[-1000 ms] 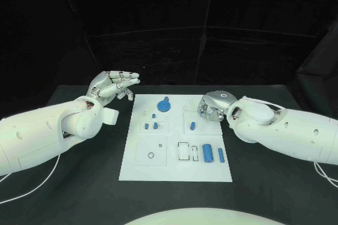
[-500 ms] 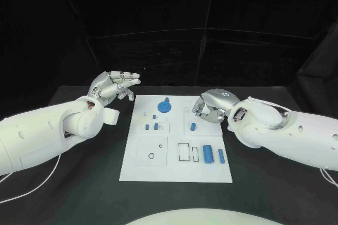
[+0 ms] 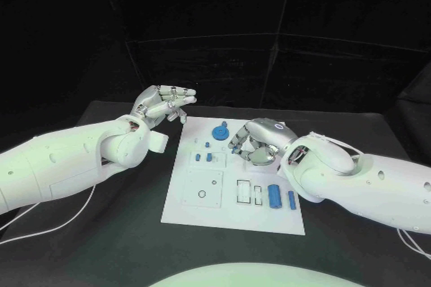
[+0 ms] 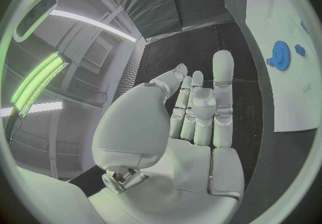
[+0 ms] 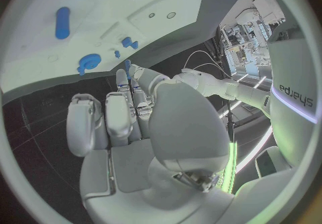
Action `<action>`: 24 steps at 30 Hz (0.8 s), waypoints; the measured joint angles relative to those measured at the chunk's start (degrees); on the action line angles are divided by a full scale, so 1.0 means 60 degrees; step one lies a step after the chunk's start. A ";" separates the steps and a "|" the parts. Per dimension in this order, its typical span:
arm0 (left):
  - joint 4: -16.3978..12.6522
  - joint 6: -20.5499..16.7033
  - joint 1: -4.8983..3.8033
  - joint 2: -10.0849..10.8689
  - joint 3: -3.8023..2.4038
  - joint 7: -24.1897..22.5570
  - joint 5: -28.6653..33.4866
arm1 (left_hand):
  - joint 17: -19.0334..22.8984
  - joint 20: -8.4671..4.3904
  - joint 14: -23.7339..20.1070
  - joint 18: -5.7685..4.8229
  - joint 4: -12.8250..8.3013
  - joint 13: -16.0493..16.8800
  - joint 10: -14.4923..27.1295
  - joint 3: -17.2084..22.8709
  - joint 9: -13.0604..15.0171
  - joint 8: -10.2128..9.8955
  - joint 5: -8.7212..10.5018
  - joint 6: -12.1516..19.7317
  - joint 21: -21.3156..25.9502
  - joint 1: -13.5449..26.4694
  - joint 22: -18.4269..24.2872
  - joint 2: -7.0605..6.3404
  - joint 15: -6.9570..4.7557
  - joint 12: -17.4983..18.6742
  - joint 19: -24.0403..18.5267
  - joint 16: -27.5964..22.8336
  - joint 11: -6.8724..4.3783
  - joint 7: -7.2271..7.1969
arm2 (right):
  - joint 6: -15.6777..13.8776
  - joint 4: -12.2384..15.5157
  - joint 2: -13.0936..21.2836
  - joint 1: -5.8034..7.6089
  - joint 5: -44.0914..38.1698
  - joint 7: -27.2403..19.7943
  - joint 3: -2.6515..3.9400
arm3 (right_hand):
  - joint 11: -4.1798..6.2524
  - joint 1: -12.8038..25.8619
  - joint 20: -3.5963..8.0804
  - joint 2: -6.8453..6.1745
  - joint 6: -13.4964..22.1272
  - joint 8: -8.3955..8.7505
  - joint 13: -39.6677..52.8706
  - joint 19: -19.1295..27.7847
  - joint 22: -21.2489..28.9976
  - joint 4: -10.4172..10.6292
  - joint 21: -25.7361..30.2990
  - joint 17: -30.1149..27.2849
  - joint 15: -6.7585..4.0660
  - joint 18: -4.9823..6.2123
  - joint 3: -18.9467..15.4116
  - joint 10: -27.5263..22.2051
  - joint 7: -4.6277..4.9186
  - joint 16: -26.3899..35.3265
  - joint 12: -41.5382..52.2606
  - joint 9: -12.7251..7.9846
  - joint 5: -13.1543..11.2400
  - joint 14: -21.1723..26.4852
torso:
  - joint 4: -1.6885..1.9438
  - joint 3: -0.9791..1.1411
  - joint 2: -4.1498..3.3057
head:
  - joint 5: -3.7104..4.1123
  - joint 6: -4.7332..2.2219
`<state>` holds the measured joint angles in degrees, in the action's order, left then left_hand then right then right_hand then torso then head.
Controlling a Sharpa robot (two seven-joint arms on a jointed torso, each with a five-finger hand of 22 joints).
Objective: Assemble the parts on the task board
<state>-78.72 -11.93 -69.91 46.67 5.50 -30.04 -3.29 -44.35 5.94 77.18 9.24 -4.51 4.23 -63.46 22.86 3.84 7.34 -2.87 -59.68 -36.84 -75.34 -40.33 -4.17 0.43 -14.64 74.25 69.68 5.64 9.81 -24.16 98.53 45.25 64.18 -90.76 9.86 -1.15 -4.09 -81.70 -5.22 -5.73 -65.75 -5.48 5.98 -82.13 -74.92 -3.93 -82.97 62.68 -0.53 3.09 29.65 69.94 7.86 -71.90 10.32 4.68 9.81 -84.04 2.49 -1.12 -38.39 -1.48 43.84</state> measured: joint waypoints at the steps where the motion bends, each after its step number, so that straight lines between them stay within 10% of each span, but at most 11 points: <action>1: -0.0003 0.0001 0.0000 -0.0010 0.0000 0.0000 0.0000 | -0.0001 0.0000 0.0000 0.0000 0.0000 0.0000 0.0000 0.0000 0.0000 0.0000 0.0000 0.0000 0.0000 0.0000 0.0000 0.0000 0.0000 0.0000 0.0000 0.0000 0.0000 0.0000 | -0.0002 -0.0020 -0.0069 -0.0078 0.0026 -0.0038 -0.0007 | 0.0000 0.0000 0.0000 0.0000 0.0000 0.0000 -0.0001 0.0000 0.0000 0.0000 0.0000 0.0000 0.0000 0.0000 0.0000 0.0000 0.0000 0.0000 0.0000 -0.0001 0.0000 0.0000 | 0.0000 -0.0003 -0.0001 | -0.0067 0.0020; 11: -0.0011 0.0028 -0.0003 -0.0106 -0.0001 -0.0001 0.0001 | -0.0001 0.0000 0.0000 0.0000 -0.0027 0.0000 0.0000 -0.0028 0.0001 0.0000 0.0000 0.0000 0.0000 0.0000 -0.0001 0.0000 0.0000 0.0000 0.0000 0.0000 0.0000 0.0000 | 0.0029 -0.0452 -0.0785 -0.0939 -0.0028 -0.0350 -0.0029 | 0.0000 0.0000 0.0000 0.0000 0.0002 0.0001 0.0008 0.0000 0.0001 0.0000 0.0000 -0.0014 0.0000 0.0000 0.0000 0.0000 -0.0002 0.0001 -0.0001 -0.0010 0.0036 0.0000 | 0.0001 0.0005 -0.0008 | -0.0667 0.0227; 24: -0.0005 0.0058 -0.0005 -0.0198 -0.0001 -0.0002 0.0002 | -0.0002 0.0000 0.0000 0.0000 -0.0027 0.0001 0.0000 -0.0027 0.0002 0.0000 0.0000 0.0000 0.0000 0.0000 0.0007 0.0000 0.0000 0.0000 0.0000 0.0000 0.0000 0.0000 | 0.0222 -0.0968 -0.1360 -0.1392 -0.0411 -0.0517 -0.0026 | 0.0000 0.0000 0.0000 0.0000 0.0008 0.0063 0.0007 0.0001 0.0002 0.0000 0.0000 -0.0014 0.0000 0.0001 0.0000 0.0000 0.0001 0.0001 -0.0002 -0.0015 0.0036 0.0000 | -0.0019 0.0008 -0.0005 | -0.0997 0.0366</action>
<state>-78.75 -11.59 -69.94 45.48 5.50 -30.06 -3.28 -44.36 5.94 77.18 9.24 -4.67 4.23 -63.46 22.70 3.86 7.34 -2.87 -59.68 -36.84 -75.34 -40.29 -4.17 0.43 -14.64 74.25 69.68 5.63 9.81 -22.82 92.72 37.09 55.83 -93.23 6.76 -1.30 -4.09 -81.70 -5.23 -5.73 -65.70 -5.10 6.02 -82.13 -74.91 -3.93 -82.97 62.60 -0.53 3.09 29.64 69.94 7.87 -71.90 10.31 4.59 10.03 -84.04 2.37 -1.07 -38.42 -7.46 46.04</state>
